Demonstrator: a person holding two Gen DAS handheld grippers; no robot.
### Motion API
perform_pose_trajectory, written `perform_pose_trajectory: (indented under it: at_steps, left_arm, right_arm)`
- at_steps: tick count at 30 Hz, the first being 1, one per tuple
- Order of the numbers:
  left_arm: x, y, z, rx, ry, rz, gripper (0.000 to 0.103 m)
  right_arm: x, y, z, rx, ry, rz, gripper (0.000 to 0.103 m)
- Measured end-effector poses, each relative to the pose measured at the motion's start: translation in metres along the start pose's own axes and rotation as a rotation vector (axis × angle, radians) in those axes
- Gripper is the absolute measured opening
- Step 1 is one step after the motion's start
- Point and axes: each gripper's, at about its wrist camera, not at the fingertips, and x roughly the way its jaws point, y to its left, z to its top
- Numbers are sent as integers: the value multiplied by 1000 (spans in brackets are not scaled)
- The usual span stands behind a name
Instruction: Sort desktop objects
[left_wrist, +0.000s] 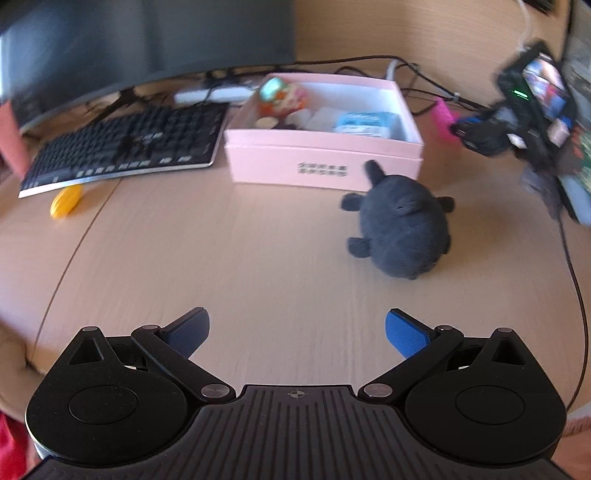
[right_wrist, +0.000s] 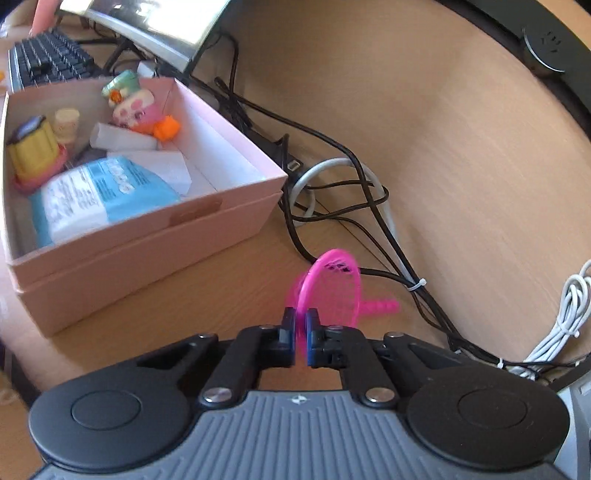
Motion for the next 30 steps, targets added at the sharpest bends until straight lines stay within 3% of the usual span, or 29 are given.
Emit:
perform_pose_trajectory:
  at_steps: [5,12,13,15,16,17,22,27,28,30]
  left_arm:
    - [4,-1,9,-8,-11,-41,103]
    - [17,-36,24,101,-48,-137,103]
    - [19,-41,26,111,-49,-152,103]
    - [22,-48,29,126,-52,-175,103]
    - [24,-52,31,132,-54,-183,103]
    - [25,-54,33,135,-56,-188,103]
    - [28,-59,42,153,-65,-191,103]
    - [26,-50,45,145,-86,-138,103]
    - [24,-43,45,125,-92,-131,103]
    - [21,-29,44,86,-95,-116,103]
  right_arm:
    - [-49,20,-24,-18,-14,58,5]
    - [-147,50,-72,-103,10,149,6]
    - [-158,50,-76,-88,18,166,15]
    - [-176,48,-83,-42,18,165,48]
    - [-183,46,-85,-10,9,155,73]
    - [-192,43,-86,35,-6,145,79]
    - [-215,24,-84,273,-39,182,84]
    - [-200,8,-72,502,-33,260,86]
    - [-195,4,-70,560,-29,292,83]
    - [-180,-2,-64,665,-17,379,67]
